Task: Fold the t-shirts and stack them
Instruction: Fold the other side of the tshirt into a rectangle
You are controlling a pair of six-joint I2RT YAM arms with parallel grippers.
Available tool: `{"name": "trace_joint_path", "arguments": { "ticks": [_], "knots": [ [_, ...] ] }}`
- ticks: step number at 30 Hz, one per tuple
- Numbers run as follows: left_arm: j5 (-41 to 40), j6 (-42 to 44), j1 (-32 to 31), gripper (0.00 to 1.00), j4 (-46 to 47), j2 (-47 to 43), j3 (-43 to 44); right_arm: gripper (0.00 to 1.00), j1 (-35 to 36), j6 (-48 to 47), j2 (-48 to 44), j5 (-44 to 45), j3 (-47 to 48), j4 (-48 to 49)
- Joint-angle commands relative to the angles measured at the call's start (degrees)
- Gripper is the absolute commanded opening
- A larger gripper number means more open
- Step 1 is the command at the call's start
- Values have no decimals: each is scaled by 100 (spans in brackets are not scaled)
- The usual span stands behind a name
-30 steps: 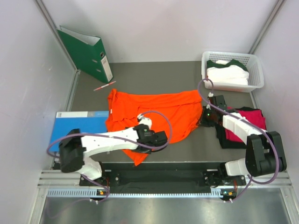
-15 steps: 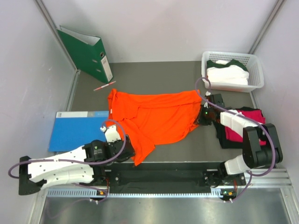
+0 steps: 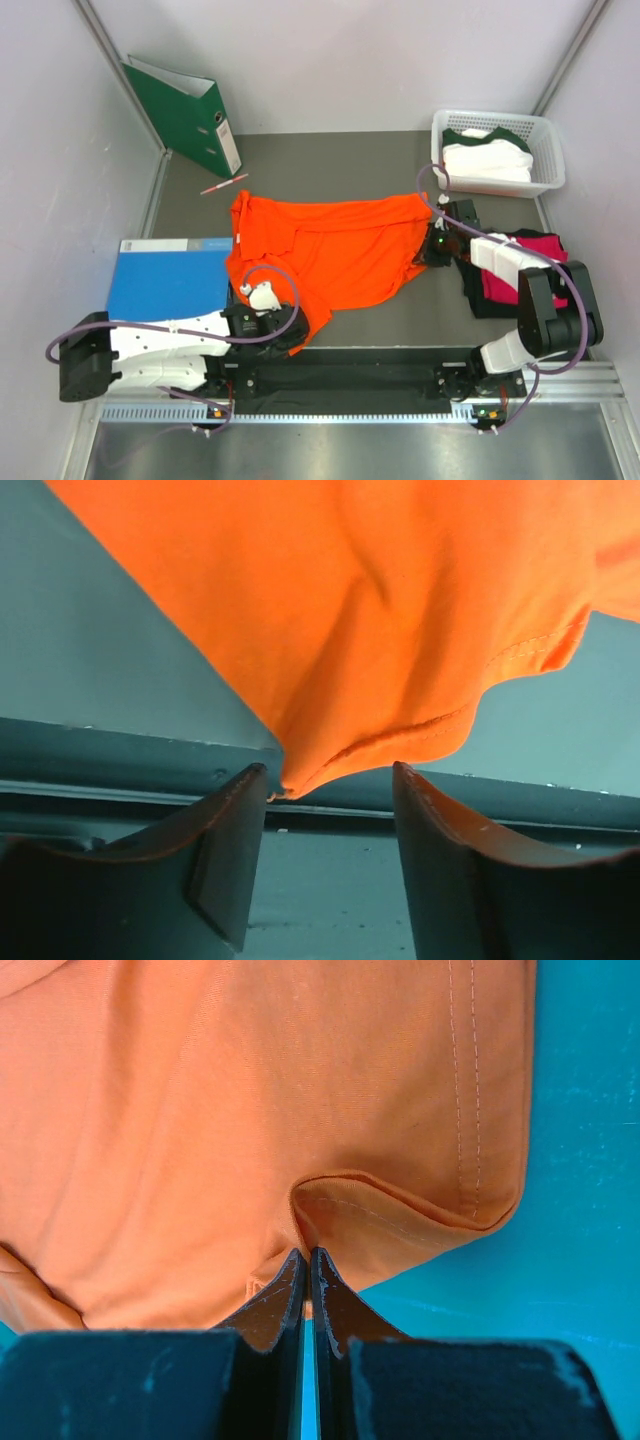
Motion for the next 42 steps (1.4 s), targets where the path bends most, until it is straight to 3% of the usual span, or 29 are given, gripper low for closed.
{"name": "trace_joint_path", "arguments": {
  "ticks": [1,4,8,9,12,15,26,42],
  "knots": [
    [159,-163,-10,55,495,153,-132,0,62,-97,13,-67,260,212],
    [229,-163,-10,52,521,215,-167,0,70,-88,40,-66,251,203],
    [282,-207,-10,39,547,364,-273,1,53,-97,48,-66,233,229],
    [317,-224,-10,25,582,434,-317,1,53,-97,48,-66,224,238],
    [282,-303,-10,0,426,470,-291,1,44,-106,48,-75,207,229],
    [125,-382,-19,0,74,313,-81,1,35,-123,4,-66,189,186],
    [-1087,-786,-19,0,-2648,-866,1036,0,9,-124,-356,-216,22,107],
    [-3215,-1034,69,0,-4005,-199,2766,0,-298,-150,-857,-313,163,-43]
  ]
}}
